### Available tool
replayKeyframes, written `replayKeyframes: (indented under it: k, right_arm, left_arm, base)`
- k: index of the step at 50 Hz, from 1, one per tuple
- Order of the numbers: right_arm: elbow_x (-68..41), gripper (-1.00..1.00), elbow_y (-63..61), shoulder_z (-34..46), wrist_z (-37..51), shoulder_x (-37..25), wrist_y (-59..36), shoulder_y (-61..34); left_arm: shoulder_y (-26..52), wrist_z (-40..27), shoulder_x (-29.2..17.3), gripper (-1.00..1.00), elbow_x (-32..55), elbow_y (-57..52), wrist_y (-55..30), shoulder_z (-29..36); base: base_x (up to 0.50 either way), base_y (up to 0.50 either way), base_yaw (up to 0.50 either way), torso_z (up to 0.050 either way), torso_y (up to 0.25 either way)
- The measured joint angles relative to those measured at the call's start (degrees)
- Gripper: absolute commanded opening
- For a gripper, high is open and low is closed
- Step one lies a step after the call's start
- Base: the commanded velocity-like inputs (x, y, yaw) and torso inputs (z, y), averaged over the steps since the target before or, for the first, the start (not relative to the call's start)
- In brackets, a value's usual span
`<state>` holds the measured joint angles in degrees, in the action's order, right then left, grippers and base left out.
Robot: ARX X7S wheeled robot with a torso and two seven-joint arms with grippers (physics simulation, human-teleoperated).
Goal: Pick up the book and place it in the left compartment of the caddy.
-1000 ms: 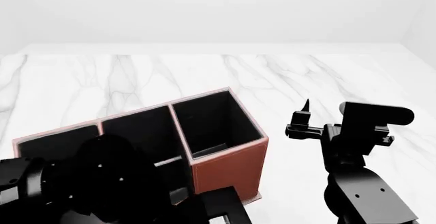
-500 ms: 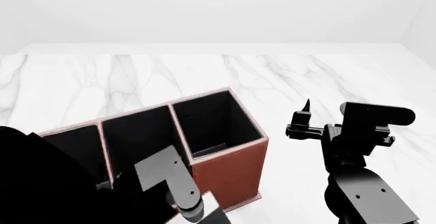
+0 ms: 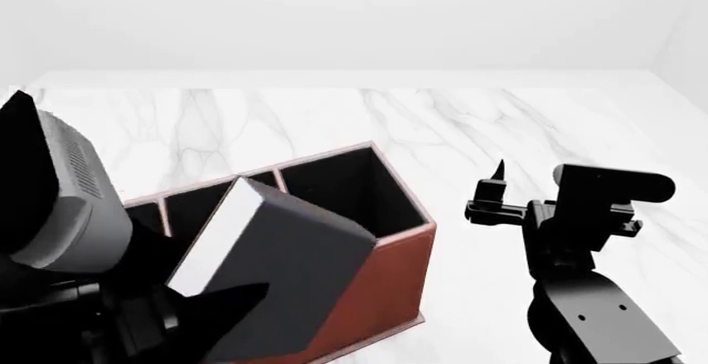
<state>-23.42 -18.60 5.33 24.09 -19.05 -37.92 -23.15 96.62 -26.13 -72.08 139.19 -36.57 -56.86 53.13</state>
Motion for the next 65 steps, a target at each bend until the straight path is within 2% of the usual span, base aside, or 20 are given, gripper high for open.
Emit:
replayKeyframes:
  k: [8,17,28,38,42,54,65]
  right_arm:
    - [0.03,1.0,0.31,0.19,0.1,-0.03,0.17,-0.06]
    - [-0.01,1.0,0.52,0.41,0.21,-0.03,0.29,-0.14]
    - [-0.25,1.0,0.35,0.51,0.4,-0.13,0.12,-0.25]
    - [-0.54,1.0,0.1,0.54,0.58,-0.25,-0.13,-0.44]
    - [-0.59,1.0,0.05,0.64,0.65,-0.25,-0.19,-0.54]
    - [-0.58,1.0,0.4,1.01,0.69,-0.27,0.12,-0.53]
    - [-0.67,1.0,0.37,1.16,0.95,-0.36,0.04,-0.57]
  left_arm:
    - [4.18,-3.11,-4.56,-1.0,5.92,0.59,1.08,-3.56]
    - [7.46,-13.0,-5.66,-1.0,10.33,0.09,7.39,-5.27]
    - [10.55,-33.38,0.31,-1.0,9.57,-0.8,18.49,-3.29]
    - [13.13,-48.39,6.61,-1.0,8.13,0.44,26.04,-0.22]
    - [14.92,-53.44,8.66,-1.0,8.3,1.16,29.55,3.39]
    - [27.94,-60.63,13.58,-1.0,13.26,4.07,40.24,23.82]
    - [34.02,-62.8,16.03,-1.0,17.13,11.28,37.7,35.35]
  base:
    - [0.0,0.0,0.0,0.0,0.0]
    - [0.0,0.0,0.0,0.0,0.001]
    - [0.0,0.0,0.0,0.0,0.001]
    - [0.0,0.0,0.0,0.0,0.001]
    - [0.0,0.0,0.0,0.0,0.0]
    - [0.0,0.0,0.0,0.0,0.001]
    - [0.0,0.0,0.0,0.0,0.002]
